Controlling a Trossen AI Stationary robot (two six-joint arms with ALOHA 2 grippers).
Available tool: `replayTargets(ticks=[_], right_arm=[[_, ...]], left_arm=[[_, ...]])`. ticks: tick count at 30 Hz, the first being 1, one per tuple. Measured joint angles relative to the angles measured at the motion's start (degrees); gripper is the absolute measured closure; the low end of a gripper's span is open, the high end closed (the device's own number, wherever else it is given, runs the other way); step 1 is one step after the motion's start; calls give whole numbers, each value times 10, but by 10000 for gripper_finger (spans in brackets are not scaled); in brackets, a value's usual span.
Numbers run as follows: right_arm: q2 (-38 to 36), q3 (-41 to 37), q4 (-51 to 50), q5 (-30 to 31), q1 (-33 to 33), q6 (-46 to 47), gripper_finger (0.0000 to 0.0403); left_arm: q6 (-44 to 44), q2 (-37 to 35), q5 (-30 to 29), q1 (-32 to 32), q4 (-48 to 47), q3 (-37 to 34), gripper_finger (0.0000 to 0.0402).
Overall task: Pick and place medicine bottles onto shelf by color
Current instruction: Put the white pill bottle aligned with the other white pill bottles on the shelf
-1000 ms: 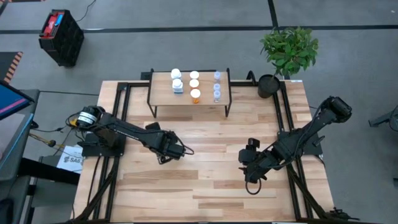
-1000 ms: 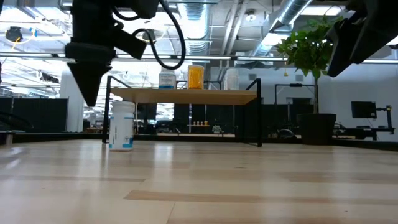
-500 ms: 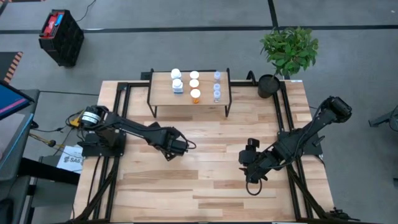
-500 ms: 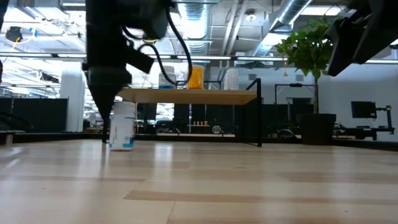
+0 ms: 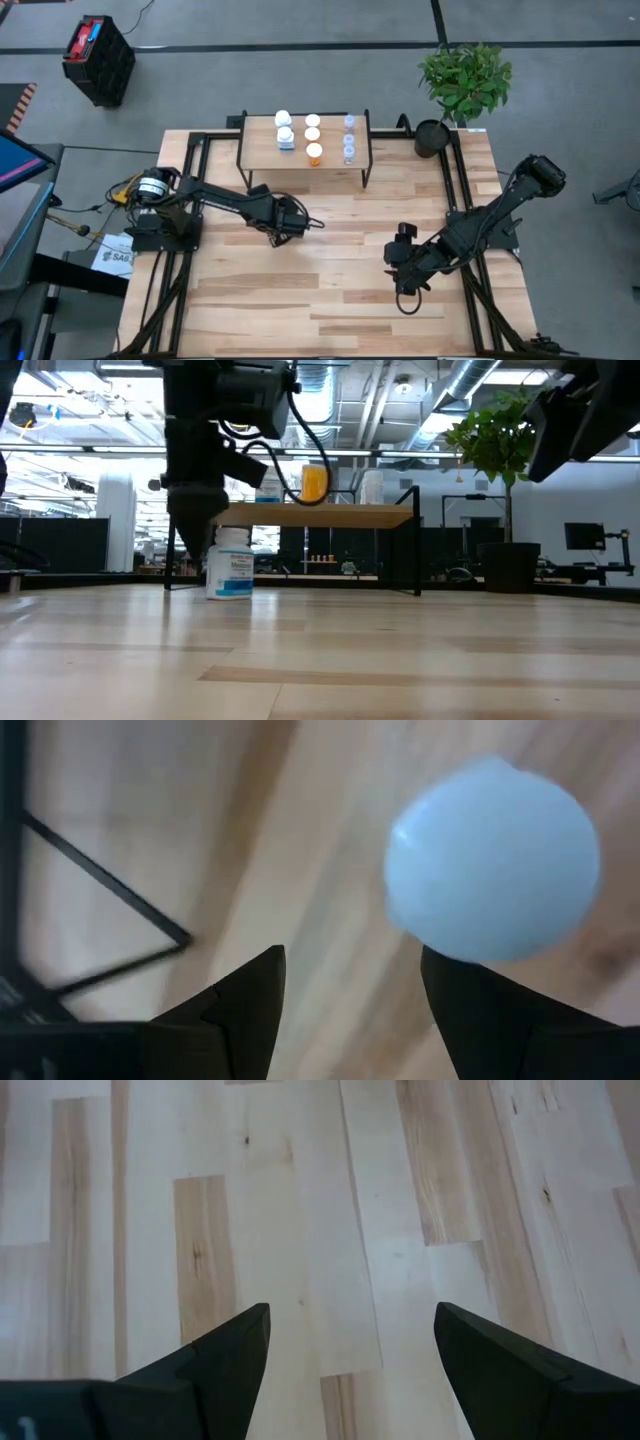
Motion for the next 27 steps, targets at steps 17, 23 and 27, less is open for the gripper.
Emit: replayTargets(ticks=[17,23,27], right_arm=[[0,-1,-7,0,0,-5,97],[0,-1,-8,0,0,-5,97],[0,-1,-9,0,0,-7,97]], left_arm=[[-95,-12,155,-9,-11,69,180],[-104,-12,136,7,-8,71,180],[-118,-12,134,16,-9,71,180]])
